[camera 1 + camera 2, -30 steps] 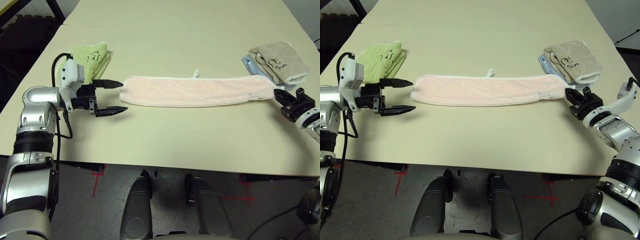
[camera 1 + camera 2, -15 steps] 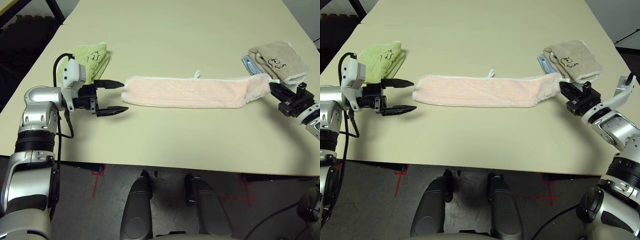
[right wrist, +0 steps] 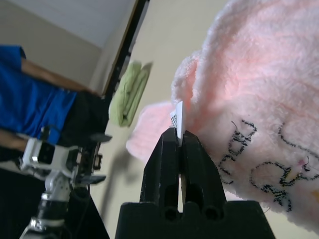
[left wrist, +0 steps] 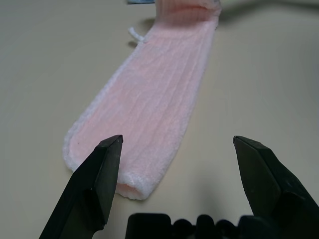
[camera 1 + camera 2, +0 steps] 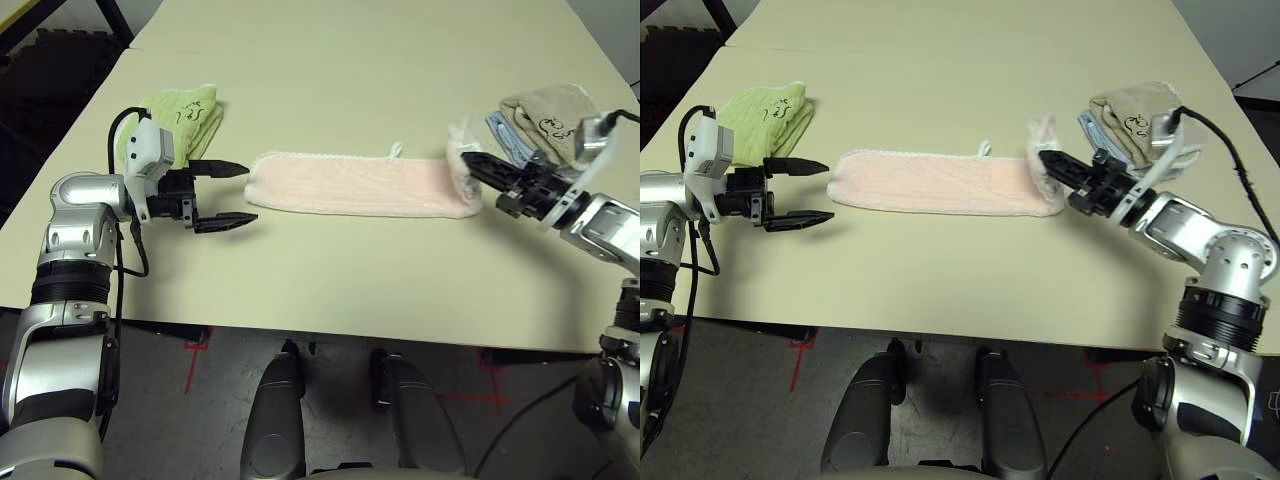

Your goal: Fold the towel and set it aside.

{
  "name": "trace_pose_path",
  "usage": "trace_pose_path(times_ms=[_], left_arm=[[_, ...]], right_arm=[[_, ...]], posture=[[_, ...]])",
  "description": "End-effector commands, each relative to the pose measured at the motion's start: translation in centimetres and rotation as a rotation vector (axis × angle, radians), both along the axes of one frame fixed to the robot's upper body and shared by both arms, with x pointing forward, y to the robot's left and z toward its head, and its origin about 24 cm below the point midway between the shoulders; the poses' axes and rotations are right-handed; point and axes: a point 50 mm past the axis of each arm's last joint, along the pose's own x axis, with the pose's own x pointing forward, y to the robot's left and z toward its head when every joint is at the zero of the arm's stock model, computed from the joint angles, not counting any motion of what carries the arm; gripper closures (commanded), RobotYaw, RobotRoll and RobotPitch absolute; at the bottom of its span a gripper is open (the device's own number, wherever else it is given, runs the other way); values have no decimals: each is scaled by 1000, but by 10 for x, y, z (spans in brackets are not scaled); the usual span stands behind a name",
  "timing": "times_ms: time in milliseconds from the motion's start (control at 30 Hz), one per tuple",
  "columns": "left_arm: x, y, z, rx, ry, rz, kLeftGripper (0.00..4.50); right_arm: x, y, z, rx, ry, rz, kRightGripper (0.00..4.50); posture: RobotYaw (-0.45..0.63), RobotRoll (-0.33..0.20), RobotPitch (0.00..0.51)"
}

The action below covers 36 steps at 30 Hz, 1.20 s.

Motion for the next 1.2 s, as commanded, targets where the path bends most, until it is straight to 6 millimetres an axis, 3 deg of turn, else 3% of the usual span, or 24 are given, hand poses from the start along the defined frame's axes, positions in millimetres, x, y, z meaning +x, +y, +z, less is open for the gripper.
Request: trace_pose_path(times_ms=[33,433,767,967,1200], left_arm=[[0,-3,1,10,-8,-13,0],[-1,-3,1,12,-7,-10,0],[0,-4,2,10,-9,-9,0],[0,-3,2,15,-8,-4,0],[2,-5,1,10,-5,-3,0]], right_arm=[[1,10,-3,-53,10,38,4478],[3,43,-12,-120,25,157,4478],[15,61,-37,-261,107,73,4478],[12,62,-32,-314,34,133,2593],[7,64,-1,-351,-441,314,40]], posture=[[-3,0,206],[3,0,209],[4,0,209],[3,0,210],[-20,0,212]])
